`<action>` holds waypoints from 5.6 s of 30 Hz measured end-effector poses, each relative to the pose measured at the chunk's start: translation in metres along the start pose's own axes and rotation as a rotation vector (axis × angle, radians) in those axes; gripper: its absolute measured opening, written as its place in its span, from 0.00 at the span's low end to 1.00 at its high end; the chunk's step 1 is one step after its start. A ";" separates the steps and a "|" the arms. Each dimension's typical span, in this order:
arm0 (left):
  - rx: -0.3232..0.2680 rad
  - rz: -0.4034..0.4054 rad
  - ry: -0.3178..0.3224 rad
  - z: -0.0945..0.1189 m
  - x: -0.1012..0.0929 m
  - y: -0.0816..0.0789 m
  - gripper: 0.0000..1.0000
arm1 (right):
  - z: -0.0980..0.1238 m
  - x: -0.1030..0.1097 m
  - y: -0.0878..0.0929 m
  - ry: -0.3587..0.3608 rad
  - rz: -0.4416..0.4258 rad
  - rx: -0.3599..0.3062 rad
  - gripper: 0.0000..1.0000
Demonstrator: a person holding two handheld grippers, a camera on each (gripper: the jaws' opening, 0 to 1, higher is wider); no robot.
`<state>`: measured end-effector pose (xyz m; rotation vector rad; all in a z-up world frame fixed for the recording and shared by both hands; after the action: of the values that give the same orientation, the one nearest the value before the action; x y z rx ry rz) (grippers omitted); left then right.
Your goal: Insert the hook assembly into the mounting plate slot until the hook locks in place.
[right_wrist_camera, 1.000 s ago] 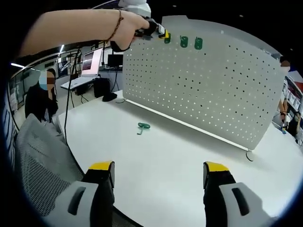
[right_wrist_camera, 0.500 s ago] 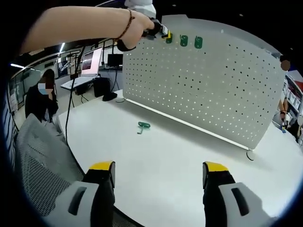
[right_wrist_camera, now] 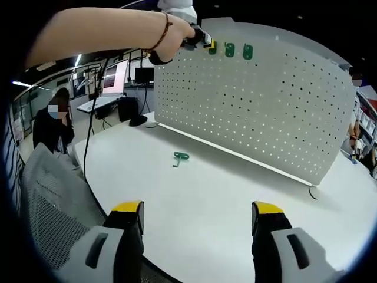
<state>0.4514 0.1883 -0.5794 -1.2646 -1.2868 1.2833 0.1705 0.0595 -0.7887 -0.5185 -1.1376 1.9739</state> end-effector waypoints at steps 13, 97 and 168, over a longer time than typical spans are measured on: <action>0.020 -0.001 -0.005 -0.005 0.000 0.003 0.01 | -0.001 0.000 0.003 -0.003 -0.003 0.015 0.70; 0.583 0.000 0.300 0.218 0.100 0.117 0.77 | 0.003 0.003 0.003 0.007 0.030 0.024 0.69; 0.692 -0.090 0.581 0.118 0.064 0.291 0.22 | -0.009 -0.001 0.035 -0.015 -0.049 0.182 0.64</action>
<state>0.3482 0.2247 -0.8803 -0.9486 -0.4180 1.0459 0.1627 0.0534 -0.8235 -0.3768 -0.9586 2.0176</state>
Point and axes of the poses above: the point that each gripper's makers call its tool centre point, and the gripper's own axes: z roughly backward along the fingers, x roughly to its left, y roughly out of its underside, the point moved 2 cm from there along z, roughly backward along the fingers, and after that the axes turned 13 degrees about -y, right-handed, at the moved point
